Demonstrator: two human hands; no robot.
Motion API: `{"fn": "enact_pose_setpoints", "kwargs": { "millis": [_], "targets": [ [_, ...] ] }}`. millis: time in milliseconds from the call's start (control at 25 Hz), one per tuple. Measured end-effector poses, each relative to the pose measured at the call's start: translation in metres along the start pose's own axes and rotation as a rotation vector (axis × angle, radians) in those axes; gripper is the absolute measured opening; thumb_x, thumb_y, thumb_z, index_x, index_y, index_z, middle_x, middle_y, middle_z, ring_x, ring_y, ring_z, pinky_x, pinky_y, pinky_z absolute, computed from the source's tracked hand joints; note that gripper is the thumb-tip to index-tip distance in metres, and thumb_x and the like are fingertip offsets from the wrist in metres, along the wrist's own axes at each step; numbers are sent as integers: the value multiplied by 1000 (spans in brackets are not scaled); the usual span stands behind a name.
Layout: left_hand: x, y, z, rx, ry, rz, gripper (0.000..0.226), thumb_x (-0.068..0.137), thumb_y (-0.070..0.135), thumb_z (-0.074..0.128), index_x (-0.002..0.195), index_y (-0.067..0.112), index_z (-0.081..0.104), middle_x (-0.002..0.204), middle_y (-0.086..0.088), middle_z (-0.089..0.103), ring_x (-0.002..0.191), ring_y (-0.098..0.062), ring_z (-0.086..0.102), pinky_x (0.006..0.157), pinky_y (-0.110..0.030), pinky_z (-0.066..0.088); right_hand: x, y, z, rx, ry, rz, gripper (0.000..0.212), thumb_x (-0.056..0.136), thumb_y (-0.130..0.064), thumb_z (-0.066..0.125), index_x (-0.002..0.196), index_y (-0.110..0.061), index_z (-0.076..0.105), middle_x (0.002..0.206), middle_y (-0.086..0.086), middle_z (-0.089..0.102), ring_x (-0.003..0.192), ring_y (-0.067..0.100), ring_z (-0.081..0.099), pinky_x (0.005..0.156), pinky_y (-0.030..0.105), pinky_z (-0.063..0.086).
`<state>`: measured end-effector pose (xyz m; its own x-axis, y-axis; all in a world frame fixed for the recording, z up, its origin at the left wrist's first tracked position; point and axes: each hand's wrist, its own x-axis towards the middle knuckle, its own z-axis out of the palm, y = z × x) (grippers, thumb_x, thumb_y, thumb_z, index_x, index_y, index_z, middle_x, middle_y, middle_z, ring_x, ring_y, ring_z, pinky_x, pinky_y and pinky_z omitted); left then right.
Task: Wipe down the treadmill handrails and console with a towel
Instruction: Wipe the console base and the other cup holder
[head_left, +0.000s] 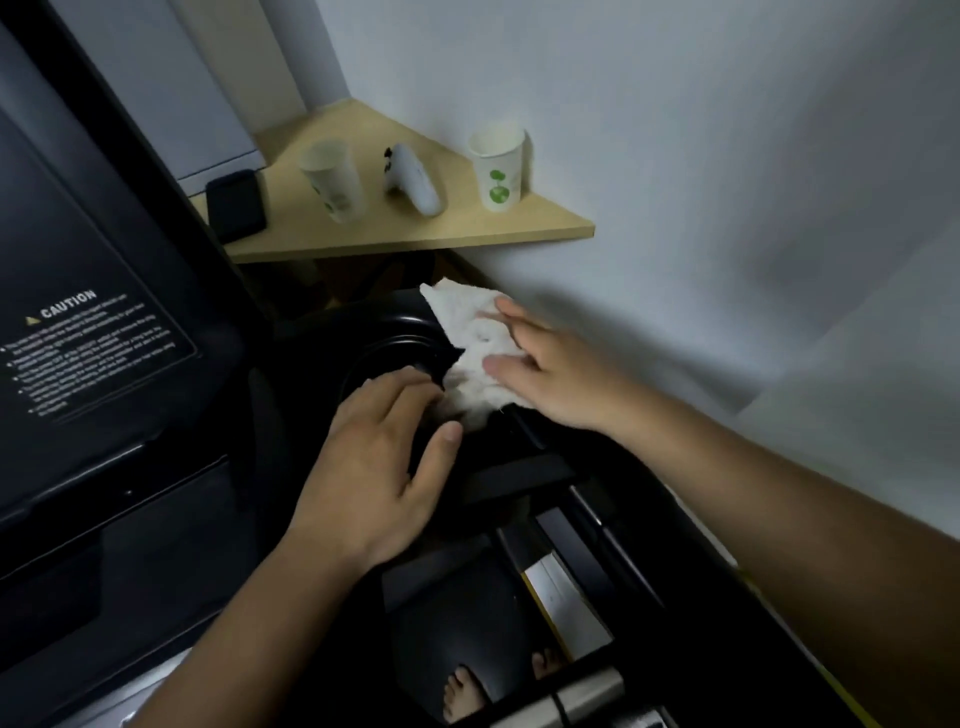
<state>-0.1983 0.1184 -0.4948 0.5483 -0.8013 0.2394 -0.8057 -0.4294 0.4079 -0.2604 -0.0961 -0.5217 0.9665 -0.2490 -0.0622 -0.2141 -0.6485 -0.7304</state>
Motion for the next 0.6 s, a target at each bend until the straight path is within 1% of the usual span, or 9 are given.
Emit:
{"fn": "enact_pose_setpoints", "kwargs": {
  "millis": [80,120,160,200,280,320,400,480,600],
  "targets": [
    [-1,0,-2,-60,20,-26,40,97,39,41,117,11,63,122,2,57,113,-10,53,101,-23,40,-11,8,8,243,109,50,50,93,-53,44,122,-16,63,126,-2,62,111,13,57,94,31,44],
    [-2,1,-5,-104,55,-48,38,97,37,41,116,12,63,120,3,58,110,-6,53,98,-14,37,-23,11,5,356,188,91,60,88,-59,46,102,-4,66,101,7,67,95,16,60,82,30,45],
    [-4,1,-8,-143,86,-69,37,97,36,41,115,12,63,119,3,58,109,-3,52,95,-7,33,-40,15,-1,485,227,144,76,81,-66,49,93,7,62,90,16,68,87,19,61,77,32,45],
    [-9,1,-12,-159,102,-87,37,97,35,40,115,12,63,120,3,58,110,-1,51,94,-4,31,-59,25,-8,641,213,196,85,73,-72,54,92,10,62,93,25,69,88,24,65,82,35,48],
    [-23,2,-18,-119,103,-112,40,98,37,38,117,12,64,125,5,57,114,-2,51,96,-5,32,-88,27,-10,872,138,253,80,67,-70,65,95,5,69,104,27,69,102,36,66,100,51,47],
    [-29,2,-21,-85,95,-116,41,99,38,38,118,13,64,126,6,57,115,-3,52,96,-5,33,-92,14,-4,846,98,215,74,71,-66,64,98,3,70,106,24,69,106,37,65,102,55,44],
    [-40,2,-25,-50,92,-120,40,99,38,37,116,14,64,124,6,58,112,-3,53,95,-7,35,-87,-32,22,437,101,-69,62,86,-59,47,101,-2,69,108,15,69,106,29,63,99,52,44],
    [-49,-4,-33,-160,131,-229,40,97,42,35,115,20,64,117,7,63,106,-1,57,95,-21,44,-76,-83,69,-110,46,-410,51,96,-51,35,115,-15,64,120,4,66,111,23,59,97,47,41],
    [-61,-11,-47,-284,164,-461,51,90,55,34,122,26,61,118,10,66,109,-3,59,97,-39,48,-66,-89,84,-539,4,-490,51,87,-48,50,134,-28,49,127,-5,58,111,23,56,90,43,41]
  ]
}}
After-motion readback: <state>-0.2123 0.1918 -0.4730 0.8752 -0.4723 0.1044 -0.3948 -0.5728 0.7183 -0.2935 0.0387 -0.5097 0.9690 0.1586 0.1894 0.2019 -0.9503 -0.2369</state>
